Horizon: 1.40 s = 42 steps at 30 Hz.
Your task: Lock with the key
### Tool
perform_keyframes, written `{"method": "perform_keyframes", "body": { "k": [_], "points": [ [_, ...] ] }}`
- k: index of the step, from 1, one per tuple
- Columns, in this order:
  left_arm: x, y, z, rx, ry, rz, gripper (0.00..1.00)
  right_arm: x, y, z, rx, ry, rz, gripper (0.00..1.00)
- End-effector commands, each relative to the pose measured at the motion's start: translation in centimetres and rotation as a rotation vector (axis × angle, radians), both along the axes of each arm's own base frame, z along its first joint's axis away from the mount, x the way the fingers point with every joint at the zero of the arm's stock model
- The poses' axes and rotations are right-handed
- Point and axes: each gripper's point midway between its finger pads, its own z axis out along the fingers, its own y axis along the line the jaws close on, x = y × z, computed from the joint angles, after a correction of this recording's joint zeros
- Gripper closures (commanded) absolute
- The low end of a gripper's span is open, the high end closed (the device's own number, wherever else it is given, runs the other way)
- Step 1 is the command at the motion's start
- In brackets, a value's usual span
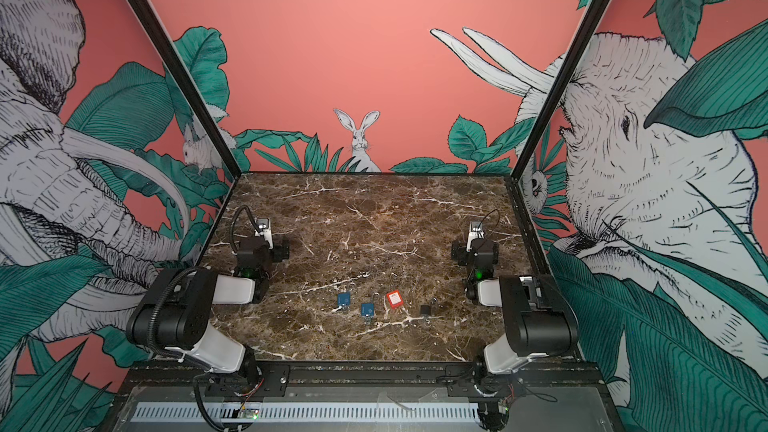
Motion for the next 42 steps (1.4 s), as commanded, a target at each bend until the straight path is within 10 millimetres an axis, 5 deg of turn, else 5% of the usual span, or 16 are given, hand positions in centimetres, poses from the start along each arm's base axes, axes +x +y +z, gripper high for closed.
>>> {"method": "perform_keyframes", "body": {
  "k": [1, 7, 9, 13, 20, 27, 31, 34, 38, 42],
  "points": [
    [0.5, -0.8, 2.3, 0.027, -0.046, -0.027, 0.02, 1.2, 1.0, 2.1, -0.002, -0.035, 0.067, 0.02],
    [0.8, -3.8, 7.4, 0.102, 0.195, -0.001, 0.02, 0.7, 2.3, 7.9, -0.051, 0.034, -0.028, 0.02],
    [0.3, -5.8, 9.1, 0.071, 0.207, -0.014, 0.02, -0.3, 3.5, 9.9, 0.054, 0.051, -0.035, 0.02],
    [-2.1, -9.5, 10.7, -0.058, 0.263, -0.059, 0.02, -4.0, 5.1, 10.8, 0.180, 0.211, -0.059, 0.02],
    [-8.6, -13.6, 9.3, -0.373, 0.425, -0.225, 0.02, -12.4, 7.2, 8.1, 0.291, 0.480, -0.053, 0.09],
    [-12.8, -15.8, 6.6, -0.579, 0.566, -0.294, 0.02, -17.9, 10.7, 2.7, 0.362, 0.730, -0.059, 0.26],
    [-13.3, -16.6, 5.4, -0.612, 0.558, -0.323, 0.02, -19.2, 12.3, 0.9, 0.307, 0.760, -0.055, 0.27],
    [-13.1, -17.0, 6.3, -0.628, 0.501, -0.345, 0.02, -19.4, 13.3, 0.3, 0.312, 0.748, -0.046, 0.27],
    [-12.2, -16.4, 7.2, -0.629, 0.440, -0.307, 0.02, -19.1, 14.1, -0.2, 0.303, 0.742, -0.037, 0.27],
    [-12.0, -15.4, 5.8, -0.555, 0.508, -0.240, 0.03, -19.0, 14.6, -0.6, 0.315, 0.736, -0.025, 0.26]
  ]
}}
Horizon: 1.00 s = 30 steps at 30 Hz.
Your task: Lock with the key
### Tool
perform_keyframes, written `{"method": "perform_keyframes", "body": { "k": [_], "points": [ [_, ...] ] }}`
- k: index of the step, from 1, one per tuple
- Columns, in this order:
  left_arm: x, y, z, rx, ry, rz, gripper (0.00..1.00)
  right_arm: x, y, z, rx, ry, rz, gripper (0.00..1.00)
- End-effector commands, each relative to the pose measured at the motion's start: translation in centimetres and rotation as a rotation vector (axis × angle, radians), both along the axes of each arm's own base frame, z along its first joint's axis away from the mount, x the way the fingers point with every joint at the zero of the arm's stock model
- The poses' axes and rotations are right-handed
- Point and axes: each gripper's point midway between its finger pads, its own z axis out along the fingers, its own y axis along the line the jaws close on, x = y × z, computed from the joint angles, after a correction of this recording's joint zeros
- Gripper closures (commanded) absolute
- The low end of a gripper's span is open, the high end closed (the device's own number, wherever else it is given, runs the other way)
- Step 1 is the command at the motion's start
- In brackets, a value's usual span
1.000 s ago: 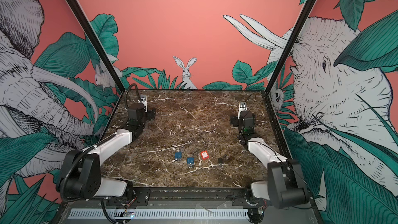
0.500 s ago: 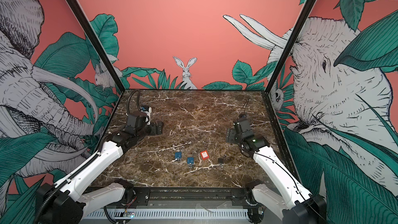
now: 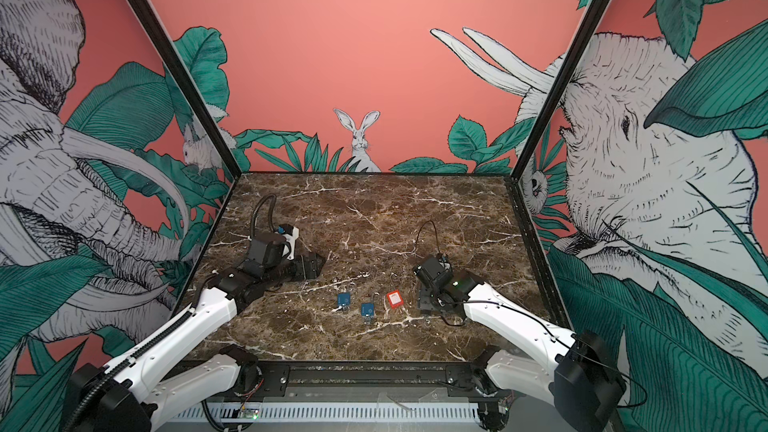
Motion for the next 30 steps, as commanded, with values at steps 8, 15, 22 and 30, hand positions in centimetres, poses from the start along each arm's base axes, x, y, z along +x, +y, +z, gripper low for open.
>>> {"method": "perform_keyframes", "body": {
  "k": [8, 15, 22, 30],
  "points": [
    [-0.1, -1.5, 0.0, -0.043, 0.022, -0.060, 0.03, 0.6, 0.2, -0.3, 0.020, -0.046, -0.036, 0.26],
    [0.7, -3.4, -0.4, -0.109, 0.034, -0.109, 0.09, 0.7, -0.4, -1.1, -0.017, -0.045, -0.060, 0.25],
    [0.8, -4.6, -0.7, -0.132, 0.068, -0.153, 0.13, 0.5, 0.2, -2.2, -0.027, 0.005, -0.042, 0.34],
    [1.1, -5.6, -1.4, -0.135, 0.098, -0.168, 0.16, 0.1, 1.4, -3.8, 0.001, 0.057, -0.003, 0.42]
  ]
}}
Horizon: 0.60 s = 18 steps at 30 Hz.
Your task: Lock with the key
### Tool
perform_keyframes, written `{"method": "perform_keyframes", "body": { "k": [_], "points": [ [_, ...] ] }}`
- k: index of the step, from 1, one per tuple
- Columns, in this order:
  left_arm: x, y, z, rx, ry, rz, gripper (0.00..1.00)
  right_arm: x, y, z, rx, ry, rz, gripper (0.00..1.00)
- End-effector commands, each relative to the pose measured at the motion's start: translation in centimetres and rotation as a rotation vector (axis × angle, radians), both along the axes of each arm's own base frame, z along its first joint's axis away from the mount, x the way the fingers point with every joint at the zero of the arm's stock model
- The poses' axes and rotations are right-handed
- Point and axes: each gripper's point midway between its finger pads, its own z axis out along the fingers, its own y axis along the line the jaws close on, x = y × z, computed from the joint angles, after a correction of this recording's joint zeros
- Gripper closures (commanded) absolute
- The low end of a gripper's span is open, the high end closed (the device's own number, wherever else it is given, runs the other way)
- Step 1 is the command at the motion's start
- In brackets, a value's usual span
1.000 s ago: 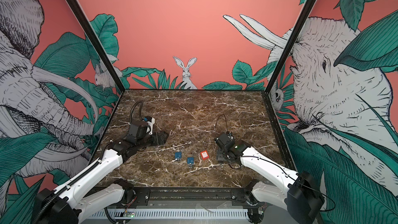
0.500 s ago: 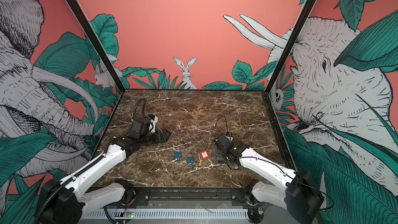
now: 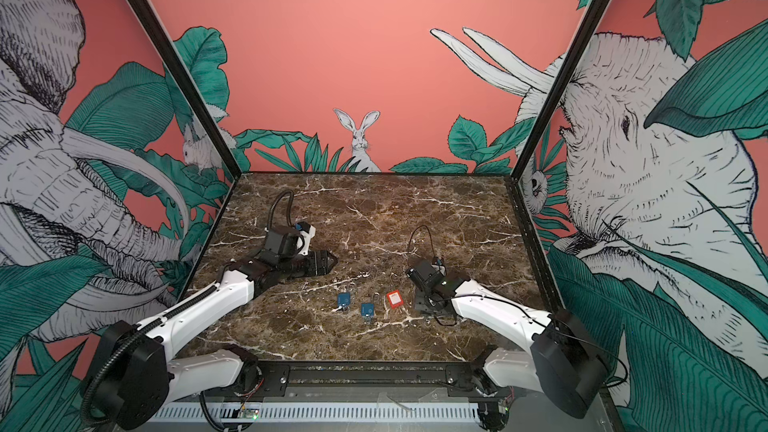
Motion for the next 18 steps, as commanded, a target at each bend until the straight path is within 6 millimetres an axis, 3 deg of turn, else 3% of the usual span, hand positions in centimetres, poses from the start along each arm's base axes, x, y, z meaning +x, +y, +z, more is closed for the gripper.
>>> {"method": "perform_keyframes", "body": {
  "k": [1, 18],
  "points": [
    [0.6, -1.1, 1.2, -0.039, -0.018, -0.013, 0.16, -0.4, 0.7, -0.9, 0.013, 0.021, 0.026, 0.42],
    [0.6, -1.3, 1.1, -0.022, -0.013, -0.017, 0.17, -1.8, 0.6, -3.5, -0.055, 0.101, 0.057, 0.51]
  ]
}}
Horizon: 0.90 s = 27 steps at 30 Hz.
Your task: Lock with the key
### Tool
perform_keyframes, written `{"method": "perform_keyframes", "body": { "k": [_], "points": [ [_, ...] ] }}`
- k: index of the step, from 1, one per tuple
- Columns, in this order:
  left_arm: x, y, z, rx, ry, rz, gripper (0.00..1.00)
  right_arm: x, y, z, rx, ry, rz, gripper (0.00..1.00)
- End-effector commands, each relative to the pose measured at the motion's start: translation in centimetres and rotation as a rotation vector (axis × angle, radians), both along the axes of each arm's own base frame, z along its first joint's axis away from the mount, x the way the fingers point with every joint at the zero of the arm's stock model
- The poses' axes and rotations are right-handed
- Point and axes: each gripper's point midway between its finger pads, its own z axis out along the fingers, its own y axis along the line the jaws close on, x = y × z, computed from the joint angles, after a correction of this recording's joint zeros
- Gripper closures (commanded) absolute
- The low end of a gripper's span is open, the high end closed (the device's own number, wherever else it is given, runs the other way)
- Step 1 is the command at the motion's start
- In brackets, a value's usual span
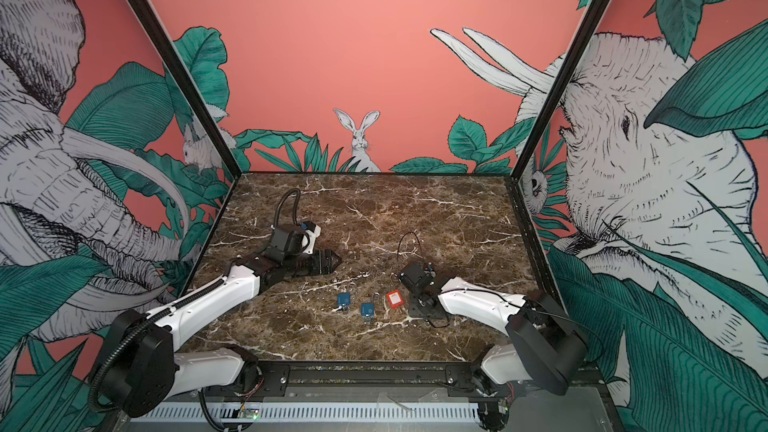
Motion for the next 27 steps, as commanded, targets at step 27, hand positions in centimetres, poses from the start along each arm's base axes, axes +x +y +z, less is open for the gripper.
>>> {"method": "perform_keyframes", "body": {
  "k": [27],
  "points": [
    [0.9, -1.7, 1.3, -0.032, -0.032, -0.047, 0.17, 4.7, 2.2, 6.2, -0.063, -0.193, 0.233, 0.74]
  ]
}}
